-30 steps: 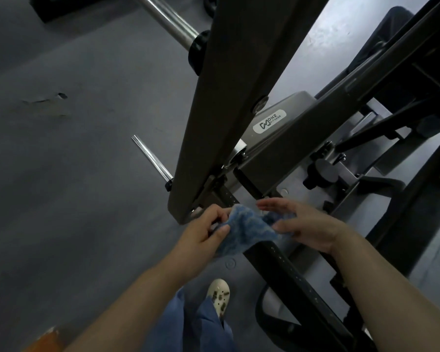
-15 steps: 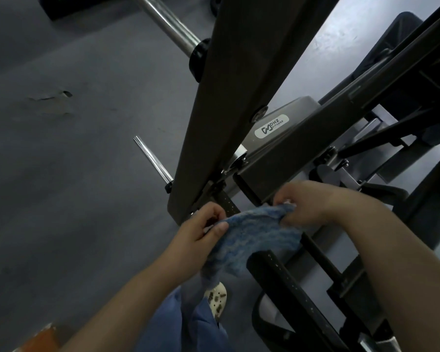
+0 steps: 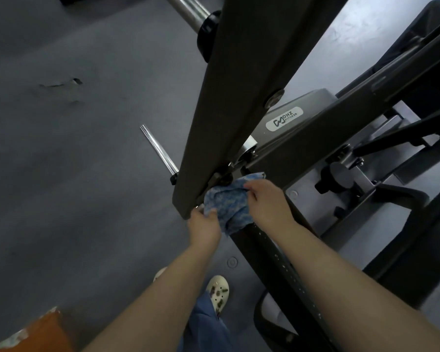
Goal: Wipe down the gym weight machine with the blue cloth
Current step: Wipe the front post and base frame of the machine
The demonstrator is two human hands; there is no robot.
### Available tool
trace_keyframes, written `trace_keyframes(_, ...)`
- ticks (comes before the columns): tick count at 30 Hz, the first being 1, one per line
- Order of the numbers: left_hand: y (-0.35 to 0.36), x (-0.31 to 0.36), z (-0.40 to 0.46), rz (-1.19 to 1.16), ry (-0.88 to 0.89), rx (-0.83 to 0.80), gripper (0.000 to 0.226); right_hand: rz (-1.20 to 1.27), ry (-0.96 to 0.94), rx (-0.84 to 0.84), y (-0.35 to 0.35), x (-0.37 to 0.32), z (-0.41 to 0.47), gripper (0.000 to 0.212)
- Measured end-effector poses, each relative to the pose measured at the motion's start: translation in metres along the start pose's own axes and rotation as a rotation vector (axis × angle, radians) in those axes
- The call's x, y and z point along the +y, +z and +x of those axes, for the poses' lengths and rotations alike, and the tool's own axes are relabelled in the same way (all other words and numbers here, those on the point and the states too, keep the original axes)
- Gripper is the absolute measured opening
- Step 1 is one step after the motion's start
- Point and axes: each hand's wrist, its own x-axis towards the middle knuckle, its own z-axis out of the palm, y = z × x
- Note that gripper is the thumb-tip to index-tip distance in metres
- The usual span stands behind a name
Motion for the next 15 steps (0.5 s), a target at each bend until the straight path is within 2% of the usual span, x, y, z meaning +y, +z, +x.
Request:
trace_keyframes(6, 0.028, 0.012, 0.017, -0.238, -0.147, -0.169, 0.05, 0.088, 0.136, -0.243, 0.029, -0.006, 0.02, 0.042)
trace_keyframes(9, 0.038, 0.015, 0.032, -0.373, -0.178, -0.148, 0.044, 0.205, 0.146, -0.256, 0.041, -0.009, 0.031, 0.035)
trace_keyframes(12, 0.052, 0.005, 0.049, -0.386, -0.192, -0.159, 0.062, 0.245, 0.159, -0.279, 0.047, -0.003, 0.041, 0.036)
trace_keyframes(15, 0.06, -0.007, 0.059, -0.455, -0.212, -0.102, 0.073, 0.236, 0.114, -0.267, 0.052, 0.005, 0.041, 0.037)
